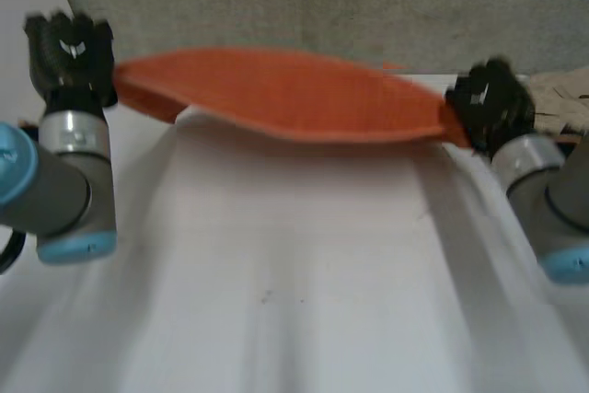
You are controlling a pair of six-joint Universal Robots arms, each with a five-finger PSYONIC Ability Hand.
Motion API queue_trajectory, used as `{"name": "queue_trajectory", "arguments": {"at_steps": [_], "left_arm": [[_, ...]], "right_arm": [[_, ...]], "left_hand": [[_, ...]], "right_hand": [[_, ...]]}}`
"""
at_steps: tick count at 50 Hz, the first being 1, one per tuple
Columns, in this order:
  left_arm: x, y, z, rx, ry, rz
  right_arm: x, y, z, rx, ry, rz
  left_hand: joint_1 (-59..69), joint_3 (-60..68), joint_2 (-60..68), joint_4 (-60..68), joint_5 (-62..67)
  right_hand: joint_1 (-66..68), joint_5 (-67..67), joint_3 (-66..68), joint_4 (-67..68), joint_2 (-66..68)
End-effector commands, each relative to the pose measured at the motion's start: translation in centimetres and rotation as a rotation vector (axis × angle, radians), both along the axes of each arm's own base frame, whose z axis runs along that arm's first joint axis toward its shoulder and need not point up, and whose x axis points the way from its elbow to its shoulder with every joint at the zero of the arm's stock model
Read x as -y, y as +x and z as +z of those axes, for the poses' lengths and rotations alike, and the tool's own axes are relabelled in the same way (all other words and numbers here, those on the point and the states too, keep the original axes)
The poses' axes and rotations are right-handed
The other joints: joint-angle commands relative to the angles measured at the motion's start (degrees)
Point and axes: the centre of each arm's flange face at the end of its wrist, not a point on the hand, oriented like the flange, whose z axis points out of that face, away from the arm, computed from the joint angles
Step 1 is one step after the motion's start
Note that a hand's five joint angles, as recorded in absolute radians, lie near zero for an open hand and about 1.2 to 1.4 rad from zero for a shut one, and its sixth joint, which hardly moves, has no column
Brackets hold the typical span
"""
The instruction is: Fold the laundry.
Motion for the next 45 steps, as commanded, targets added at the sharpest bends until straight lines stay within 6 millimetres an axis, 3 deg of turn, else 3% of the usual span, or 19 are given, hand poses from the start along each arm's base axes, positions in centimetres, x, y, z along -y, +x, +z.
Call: {"name": "queue_trajectory", "arguments": {"at_steps": [1,4,8,9,13,16,20,26,27,30,34,38,40,45], "left_arm": [[-0.7,0.9,-3.1,0.004,0.095,0.0],[-0.5,1.0,-3.3,-0.003,0.101,0.002],[-0.5,1.1,-3.4,-0.004,0.105,0.003],[-0.5,1.1,-3.5,-0.004,0.106,0.003],[-0.5,1.1,-3.5,-0.009,0.108,0.002],[-0.5,1.2,-3.6,-0.007,0.112,0.001],[-0.5,1.2,-3.7,-0.007,0.114,0.001],[-0.6,1.1,-3.8,-0.001,0.122,-0.003],[-0.7,1.1,-3.9,0.0,0.126,-0.005],[-1.2,1.2,-4.2,0.009,0.156,-0.005],[-1.8,1.5,-4.1,0.023,0.192,-0.007],[-3.0,2.3,-4.0,0.043,0.26,0.006],[-3.7,2.5,-4.0,0.053,0.295,0.002],[-7.2,3.4,-4.2,0.115,0.446,-0.018]], "right_arm": [[-1.5,-1.6,-4.7,0.108,0.264,-0.005],[-0.9,-2.2,-5.6,0.214,0.332,-0.031],[0.3,-3.2,-6.0,0.386,0.399,-0.081],[0.8,-3.9,-6.0,0.439,0.413,-0.104],[1.4,-5.4,-6.2,0.519,0.45,-0.158],[1.6,-5.9,-6.5,0.544,0.495,-0.187],[1.7,-6.6,-7.4,0.579,0.585,-0.235],[1.9,-7.2,-8.8,0.683,0.758,-0.317],[1.8,-7.2,-8.9,0.692,0.781,-0.323],[1.4,-7.2,-9.1,0.712,0.881,-0.321],[1.4,-7.8,-8.4,0.712,0.911,-0.293],[1.3,-8.6,-6.9,0.635,0.859,-0.25],[0.9,-9.1,-5.1,0.544,0.786,-0.226],[-1.1,-10.3,-1.6,0.305,0.657,-0.195]], "left_hand": [[14.61,11.62,11.33,11.12,13.98],[14.61,11.62,11.33,11.12,13.98],[14.61,11.62,11.33,11.12,13.98],[14.61,11.62,11.33,11.12,13.98],[14.61,11.62,11.33,11.12,13.98],[14.61,11.62,11.33,11.12,13.98],[14.61,11.62,11.33,11.12,13.98],[14.61,11.62,11.33,11.12,13.98],[14.61,11.62,11.33,11.12,13.98],[14.61,11.62,11.33,11.12,13.98],[14.61,11.62,11.33,11.12,13.98],[14.61,11.62,11.33,11.12,13.98],[14.61,11.62,11.33,11.12,13.98],[14.61,11.62,11.33,11.12,13.98]], "right_hand": [[22.69,12.68,12.11,11.72,12.83],[22.69,12.68,12.11,11.72,12.83],[13.52,3.51,2.94,2.55,3.67],[6.0,-4.01,-4.58,-4.96,-3.85],[-17.22,-27.23,-27.8,-28.18,-27.07],[-25.66,-35.67,-36.24,-36.63,-35.51],[-26.88,-36.89,-37.46,-37.84,-36.73],[-19.34,-29.35,-29.92,-30.3,-29.19],[-15.14,-25.15,-25.72,-26.11,-25.0],[19.43,9.42,8.85,8.47,9.58],[22.69,12.68,12.11,11.72,12.83],[22.69,12.68,12.11,11.72,12.83],[22.69,12.68,12.11,11.72,12.83],[22.69,12.68,12.11,11.72,12.83]]}}
